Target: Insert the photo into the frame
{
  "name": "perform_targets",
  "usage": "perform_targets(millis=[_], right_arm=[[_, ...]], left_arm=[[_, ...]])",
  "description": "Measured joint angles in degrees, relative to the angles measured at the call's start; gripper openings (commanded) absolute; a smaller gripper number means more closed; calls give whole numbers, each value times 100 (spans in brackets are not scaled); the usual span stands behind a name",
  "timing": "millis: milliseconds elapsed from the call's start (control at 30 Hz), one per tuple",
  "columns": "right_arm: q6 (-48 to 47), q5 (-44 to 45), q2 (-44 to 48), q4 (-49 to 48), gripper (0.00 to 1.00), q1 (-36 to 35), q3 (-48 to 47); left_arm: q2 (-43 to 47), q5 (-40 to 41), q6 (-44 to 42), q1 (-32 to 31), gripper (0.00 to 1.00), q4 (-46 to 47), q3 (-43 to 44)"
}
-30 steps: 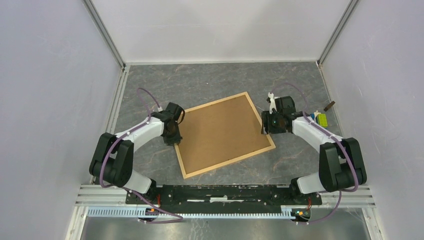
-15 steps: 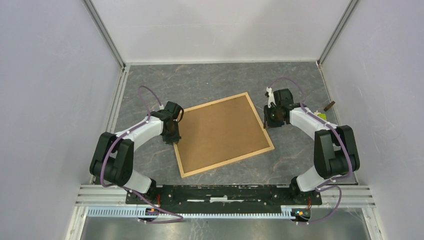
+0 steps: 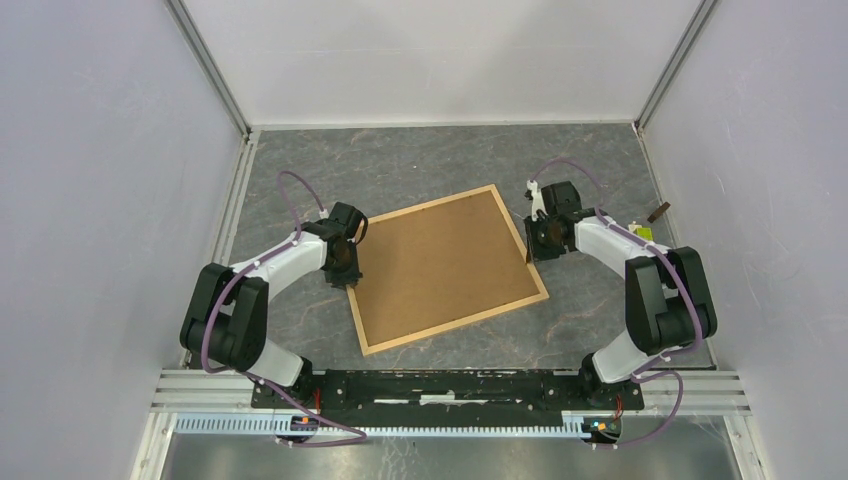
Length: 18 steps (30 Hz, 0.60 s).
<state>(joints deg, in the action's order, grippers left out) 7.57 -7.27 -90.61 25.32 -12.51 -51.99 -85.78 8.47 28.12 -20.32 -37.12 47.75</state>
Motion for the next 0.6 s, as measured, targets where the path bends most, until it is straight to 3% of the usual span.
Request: perform_targets(millis=[600], right_arm=[[-15, 195, 9, -44, 21, -133, 70]], left_arm=[[0, 0, -9, 0, 2, 0, 0]])
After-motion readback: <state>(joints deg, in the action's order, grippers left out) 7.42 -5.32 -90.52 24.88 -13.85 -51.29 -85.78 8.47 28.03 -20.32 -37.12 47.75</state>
